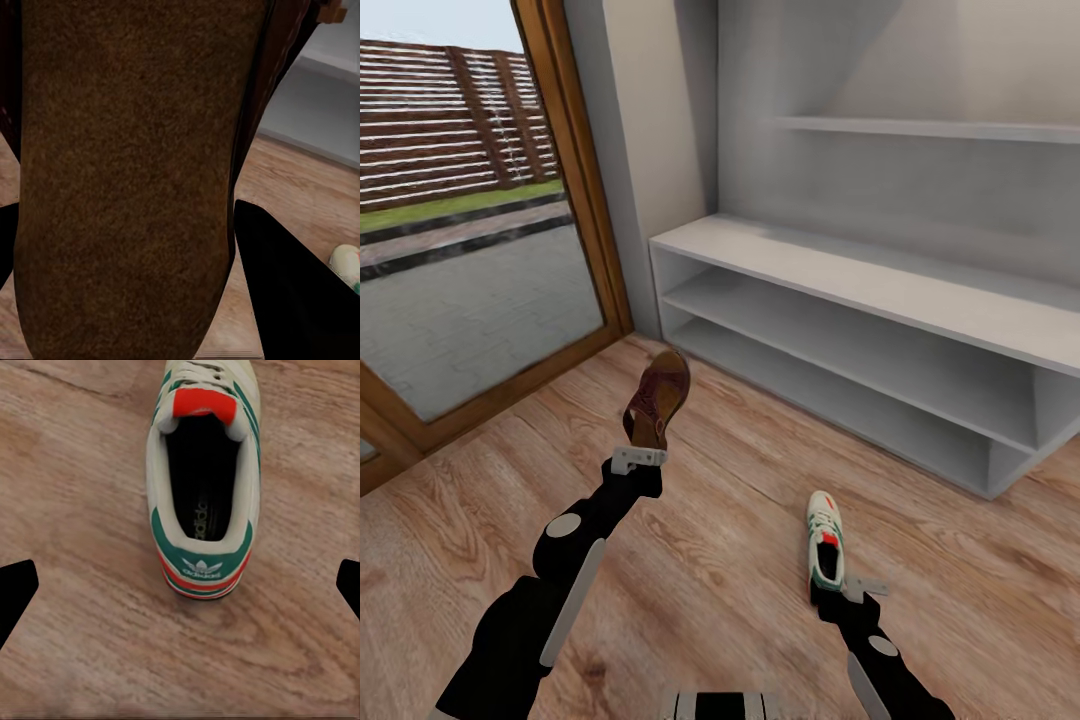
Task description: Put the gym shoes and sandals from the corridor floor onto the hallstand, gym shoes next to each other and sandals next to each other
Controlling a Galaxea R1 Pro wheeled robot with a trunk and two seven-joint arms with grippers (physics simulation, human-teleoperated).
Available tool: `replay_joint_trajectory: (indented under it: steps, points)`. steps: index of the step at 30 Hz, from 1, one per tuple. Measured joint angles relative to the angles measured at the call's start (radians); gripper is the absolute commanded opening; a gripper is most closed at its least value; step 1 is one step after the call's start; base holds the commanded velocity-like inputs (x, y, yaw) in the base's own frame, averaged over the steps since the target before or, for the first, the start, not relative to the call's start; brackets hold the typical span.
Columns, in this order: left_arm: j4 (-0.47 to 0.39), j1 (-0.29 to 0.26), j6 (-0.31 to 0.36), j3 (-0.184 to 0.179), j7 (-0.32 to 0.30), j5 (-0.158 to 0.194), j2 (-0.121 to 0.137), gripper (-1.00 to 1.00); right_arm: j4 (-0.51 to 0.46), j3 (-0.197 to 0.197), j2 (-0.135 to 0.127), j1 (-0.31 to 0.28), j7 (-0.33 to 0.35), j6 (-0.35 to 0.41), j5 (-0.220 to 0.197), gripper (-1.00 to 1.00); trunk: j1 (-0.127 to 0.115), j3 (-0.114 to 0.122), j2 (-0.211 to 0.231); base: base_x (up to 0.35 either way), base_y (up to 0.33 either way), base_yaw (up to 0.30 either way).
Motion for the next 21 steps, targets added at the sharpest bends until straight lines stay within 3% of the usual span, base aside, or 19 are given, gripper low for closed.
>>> replay_joint_trajectory:
  steps: [21]
  points:
    - [0.000,0.000,0.000,0.000,0.000,0.000,0.000,-1.00,0.000,0.000,0.001,0.000,0.000,0.000,0.000,1.00,0.009,-0.114,-0.005,0.000,0.000,0.074]
